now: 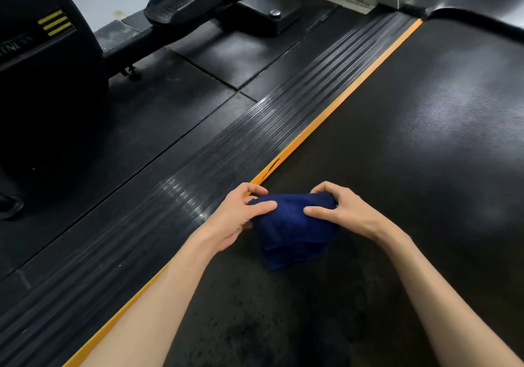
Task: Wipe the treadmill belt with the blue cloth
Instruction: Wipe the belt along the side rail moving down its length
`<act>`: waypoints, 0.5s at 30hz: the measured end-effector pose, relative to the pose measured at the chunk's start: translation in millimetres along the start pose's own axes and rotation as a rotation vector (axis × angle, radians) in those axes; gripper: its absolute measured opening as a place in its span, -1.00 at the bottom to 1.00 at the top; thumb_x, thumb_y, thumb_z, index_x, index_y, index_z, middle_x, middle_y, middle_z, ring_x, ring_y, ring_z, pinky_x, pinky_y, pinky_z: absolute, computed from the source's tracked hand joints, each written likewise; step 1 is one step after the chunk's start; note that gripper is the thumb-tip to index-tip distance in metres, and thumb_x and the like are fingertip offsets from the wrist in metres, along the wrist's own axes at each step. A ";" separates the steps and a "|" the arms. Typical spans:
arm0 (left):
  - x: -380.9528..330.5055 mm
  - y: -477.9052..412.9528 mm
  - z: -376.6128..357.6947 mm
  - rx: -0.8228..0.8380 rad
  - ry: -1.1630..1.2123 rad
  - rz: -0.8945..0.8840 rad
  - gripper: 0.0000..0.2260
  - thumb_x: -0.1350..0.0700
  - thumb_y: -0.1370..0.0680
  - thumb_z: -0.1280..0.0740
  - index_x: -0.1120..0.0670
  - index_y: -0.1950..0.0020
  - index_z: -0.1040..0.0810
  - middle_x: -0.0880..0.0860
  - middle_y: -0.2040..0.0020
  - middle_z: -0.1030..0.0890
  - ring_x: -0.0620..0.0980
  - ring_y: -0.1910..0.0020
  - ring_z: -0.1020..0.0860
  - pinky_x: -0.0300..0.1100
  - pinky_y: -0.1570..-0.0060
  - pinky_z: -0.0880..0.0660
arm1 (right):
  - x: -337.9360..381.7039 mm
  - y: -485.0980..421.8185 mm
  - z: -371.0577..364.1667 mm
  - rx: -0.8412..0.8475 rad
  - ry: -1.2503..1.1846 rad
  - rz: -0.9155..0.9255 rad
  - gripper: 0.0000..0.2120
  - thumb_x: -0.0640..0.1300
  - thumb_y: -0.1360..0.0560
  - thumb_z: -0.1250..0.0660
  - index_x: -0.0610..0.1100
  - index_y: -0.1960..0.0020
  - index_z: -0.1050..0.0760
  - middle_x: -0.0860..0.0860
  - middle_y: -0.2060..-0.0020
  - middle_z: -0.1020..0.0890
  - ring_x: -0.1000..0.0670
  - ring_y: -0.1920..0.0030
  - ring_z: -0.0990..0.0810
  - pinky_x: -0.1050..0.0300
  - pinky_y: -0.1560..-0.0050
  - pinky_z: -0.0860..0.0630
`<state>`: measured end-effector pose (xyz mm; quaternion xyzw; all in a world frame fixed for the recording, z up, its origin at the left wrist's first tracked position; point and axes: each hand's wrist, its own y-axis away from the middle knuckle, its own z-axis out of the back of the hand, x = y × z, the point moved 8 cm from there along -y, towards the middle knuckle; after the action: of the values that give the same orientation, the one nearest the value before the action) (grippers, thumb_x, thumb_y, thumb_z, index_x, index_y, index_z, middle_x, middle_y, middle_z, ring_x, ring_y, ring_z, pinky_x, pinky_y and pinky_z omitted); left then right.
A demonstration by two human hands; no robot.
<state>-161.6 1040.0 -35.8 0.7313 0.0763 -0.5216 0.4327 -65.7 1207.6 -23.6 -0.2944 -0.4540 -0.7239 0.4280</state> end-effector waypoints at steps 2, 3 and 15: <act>-2.4 3.2 -5.8 0.064 0.020 -0.009 -0.68 0.23 -0.42 -0.44 0.02 -0.11 -0.48 0.09 -0.04 -0.62 0.05 -0.03 -0.60 -0.07 0.10 -0.52 | 3.5 2.1 6.7 -0.087 -0.004 0.044 -0.77 0.02 -0.40 -0.45 -0.03 0.03 -0.49 0.03 0.10 -0.62 0.01 0.08 -0.61 -0.01 0.05 -0.58; -4.8 4.2 -7.6 0.063 0.023 -0.027 -0.68 0.25 -0.42 -0.43 0.02 -0.11 -0.48 0.09 -0.03 -0.63 0.05 -0.02 -0.61 -0.07 0.11 -0.54 | 7.6 4.0 11.8 -0.191 0.033 0.076 -0.78 0.01 -0.40 -0.45 -0.04 0.07 -0.47 0.05 0.16 -0.62 0.00 0.11 -0.60 -0.02 0.08 -0.56; -40.0 7.9 -58.9 0.147 0.178 -0.086 -0.73 0.03 -0.63 -0.11 0.06 -0.28 -0.44 0.09 -0.17 -0.59 0.14 -0.03 -0.62 0.09 -0.07 -0.55 | 45.3 24.2 14.4 -0.612 -0.019 0.157 -0.70 0.07 -0.42 -0.38 -0.08 0.05 -0.35 0.07 0.22 -0.57 0.13 0.21 -0.55 0.18 0.21 -0.48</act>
<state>-133.9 1090.7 6.5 0.8006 0.1073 -0.4768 0.3466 -64.5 1199.3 29.1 -0.4507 -0.1949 -0.7887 0.3699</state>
